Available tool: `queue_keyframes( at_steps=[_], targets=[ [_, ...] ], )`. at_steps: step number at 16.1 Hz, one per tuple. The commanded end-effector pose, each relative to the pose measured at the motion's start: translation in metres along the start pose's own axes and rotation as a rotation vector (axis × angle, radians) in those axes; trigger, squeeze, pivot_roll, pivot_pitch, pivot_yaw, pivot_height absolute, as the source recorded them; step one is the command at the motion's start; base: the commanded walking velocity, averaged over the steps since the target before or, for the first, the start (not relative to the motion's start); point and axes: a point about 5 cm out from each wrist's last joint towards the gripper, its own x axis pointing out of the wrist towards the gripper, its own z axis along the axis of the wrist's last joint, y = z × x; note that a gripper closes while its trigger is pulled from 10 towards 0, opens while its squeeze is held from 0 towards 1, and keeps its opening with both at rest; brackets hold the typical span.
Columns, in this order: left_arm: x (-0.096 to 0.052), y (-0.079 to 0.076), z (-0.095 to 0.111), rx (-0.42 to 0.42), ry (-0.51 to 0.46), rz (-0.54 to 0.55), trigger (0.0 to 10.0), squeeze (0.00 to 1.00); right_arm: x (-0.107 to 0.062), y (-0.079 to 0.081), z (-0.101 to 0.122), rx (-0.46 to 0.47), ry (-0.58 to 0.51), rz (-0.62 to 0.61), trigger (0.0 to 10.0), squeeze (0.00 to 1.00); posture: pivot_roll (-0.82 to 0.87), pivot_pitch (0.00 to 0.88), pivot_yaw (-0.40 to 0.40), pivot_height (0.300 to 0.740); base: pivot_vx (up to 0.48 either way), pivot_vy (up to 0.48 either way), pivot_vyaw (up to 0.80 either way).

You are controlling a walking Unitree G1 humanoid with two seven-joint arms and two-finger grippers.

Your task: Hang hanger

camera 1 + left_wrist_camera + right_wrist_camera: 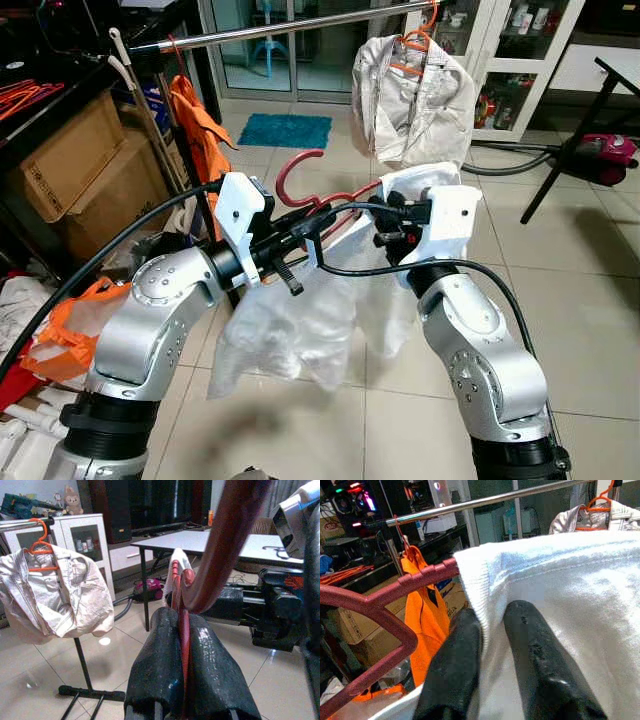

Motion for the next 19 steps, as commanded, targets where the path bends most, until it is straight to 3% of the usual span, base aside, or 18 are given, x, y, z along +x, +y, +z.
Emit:
queue_keyframes(
  at_steps=[1, 6, 7, 12, 16, 19],
  targets=[
    [0.002, 0.002, 0.012, 0.046, -0.037, -0.005, 10.0, 0.00, 0.003, 0.000, 0.002, -0.003, 0.001, 0.001, 1.3, 0.00, -0.04, 0.000, 0.031, 0.740, 0.000, 0.000, 0.00],
    [0.001, 0.004, 0.010, 0.051, -0.028, 0.008, 10.0, 0.00, 0.003, -0.001, 0.003, -0.005, -0.003, 0.000, 1.3, 0.00, -0.04, 0.000, 0.031, 0.740, 0.000, 0.000, 0.00],
    [-0.001, 0.010, 0.007, 0.053, -0.012, 0.049, 10.0, 0.00, 0.000, -0.001, 0.004, -0.003, -0.010, 0.005, 0.0, 0.00, -0.04, 0.000, 0.031, 0.740, 0.000, 0.000, 0.00],
    [-0.007, 0.024, 0.005, 0.070, 0.004, 0.130, 10.0, 0.00, -0.010, -0.002, 0.005, -0.006, -0.027, 0.061, 0.0, 0.00, -0.04, 0.000, 0.031, 0.740, 0.000, 0.000, 0.00],
    [-0.002, 0.013, 0.007, 0.067, -0.012, 0.068, 10.0, 0.00, -0.009, -0.003, 0.006, -0.017, -0.024, 0.060, 0.0, 0.00, -0.05, 0.000, 0.030, 0.740, 0.000, 0.000, 0.00],
    [0.005, -0.005, 0.002, 0.081, 0.023, -0.042, 10.0, 0.00, 0.005, 0.005, 0.010, -0.081, -0.034, 0.069, 0.0, 0.00, -0.05, 0.000, 0.031, 0.740, 0.000, 0.000, 0.00]
  ],
)
